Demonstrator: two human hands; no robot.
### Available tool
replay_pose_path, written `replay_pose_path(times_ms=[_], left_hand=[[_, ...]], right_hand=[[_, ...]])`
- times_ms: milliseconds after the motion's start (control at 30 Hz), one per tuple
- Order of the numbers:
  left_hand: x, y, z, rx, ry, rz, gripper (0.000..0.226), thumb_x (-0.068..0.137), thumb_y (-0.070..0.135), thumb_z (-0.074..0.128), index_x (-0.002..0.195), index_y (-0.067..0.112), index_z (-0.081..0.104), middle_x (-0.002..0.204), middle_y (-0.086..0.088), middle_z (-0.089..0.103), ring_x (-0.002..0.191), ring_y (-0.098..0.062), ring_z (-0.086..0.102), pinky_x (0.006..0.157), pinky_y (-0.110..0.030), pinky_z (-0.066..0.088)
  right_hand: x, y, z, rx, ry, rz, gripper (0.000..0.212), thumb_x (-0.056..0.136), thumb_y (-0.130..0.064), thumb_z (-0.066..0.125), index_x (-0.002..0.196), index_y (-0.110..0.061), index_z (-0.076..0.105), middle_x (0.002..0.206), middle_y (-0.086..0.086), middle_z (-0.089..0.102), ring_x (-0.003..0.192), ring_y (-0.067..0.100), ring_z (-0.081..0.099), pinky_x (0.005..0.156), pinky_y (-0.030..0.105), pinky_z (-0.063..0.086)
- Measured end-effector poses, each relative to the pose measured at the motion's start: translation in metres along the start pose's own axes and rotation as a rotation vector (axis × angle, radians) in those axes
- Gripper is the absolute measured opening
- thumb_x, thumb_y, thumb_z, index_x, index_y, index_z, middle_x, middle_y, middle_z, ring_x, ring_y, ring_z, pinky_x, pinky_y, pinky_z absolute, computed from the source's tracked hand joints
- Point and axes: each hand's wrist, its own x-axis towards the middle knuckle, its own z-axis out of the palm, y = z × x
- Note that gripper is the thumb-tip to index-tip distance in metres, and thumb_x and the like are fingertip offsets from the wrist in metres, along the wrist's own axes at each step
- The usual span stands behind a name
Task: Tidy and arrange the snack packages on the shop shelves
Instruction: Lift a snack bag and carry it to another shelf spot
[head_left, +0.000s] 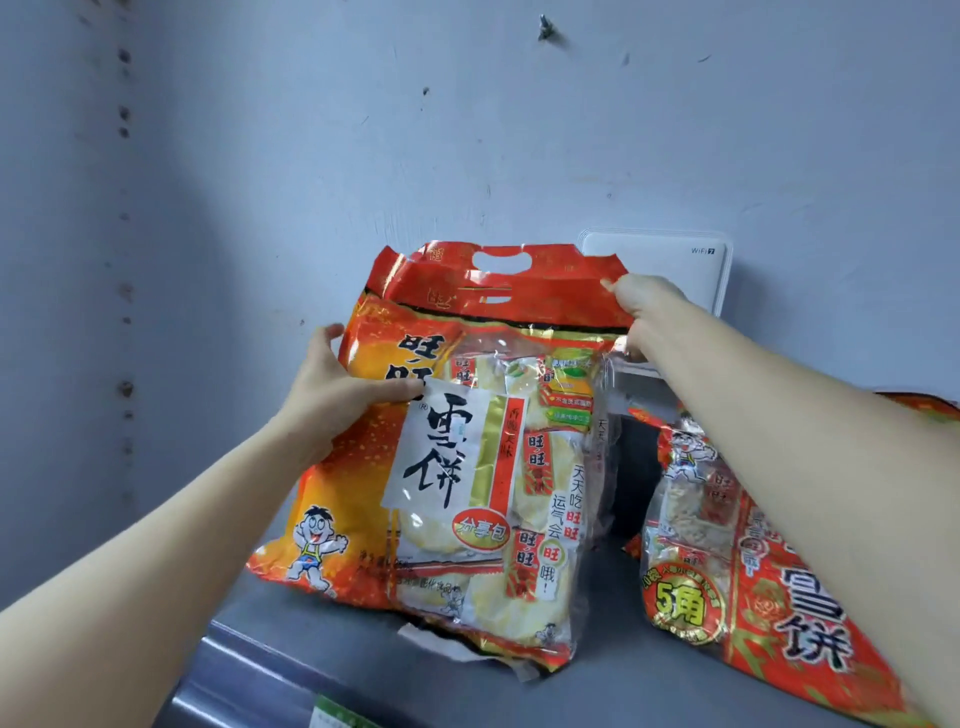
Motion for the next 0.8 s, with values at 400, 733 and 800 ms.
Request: replay_pose_path(times_ms=[400,733,800], left_hand=[[0.018,-0.01,0.057,-0.171,-0.077,0.171,0.111,0.057,0.021,0.09,0.144,0.031,0.022,0.104,0.007,0.054,0.095,-0.018,0.064,0.094,-0.048,0.051],[0.032,-0.026,0.07,-0.042,-0.335,0.134,0.13,0.061,0.003,0.088,0.152,0.029,-0.002,0.115,0.016,0.05,0.113,-0.015,0.056,0.087,-0.028,0.048],[0.038,-0.024,0.075,-0.02,-0.287,0.19,0.144,0.052,0.014,0.095,0.15,0.039,-0.008,0.143,0.007,0.042,0.13,-0.019,0.046,0.106,-0.041,0.041]], right_hand=[[-0.002,0.006,-0.068,-0.104,-0.033,0.052,0.013,0.091,-0.017,0.044,0.081,-0.015,0.052,0.078,0.011,0.063,0.06,0.023,0.061,0.049,0.032,0.053],[0.0,0.005,-0.069,0.029,-0.175,0.009,0.047,0.095,-0.058,0.039,0.088,-0.014,0.056,0.087,0.008,0.066,0.076,0.022,0.064,0.061,0.035,0.05],[0.005,0.005,-0.069,0.114,-0.268,-0.005,0.058,0.088,-0.071,0.038,0.091,-0.018,0.061,0.081,0.006,0.071,0.075,0.021,0.067,0.073,0.036,0.054]])
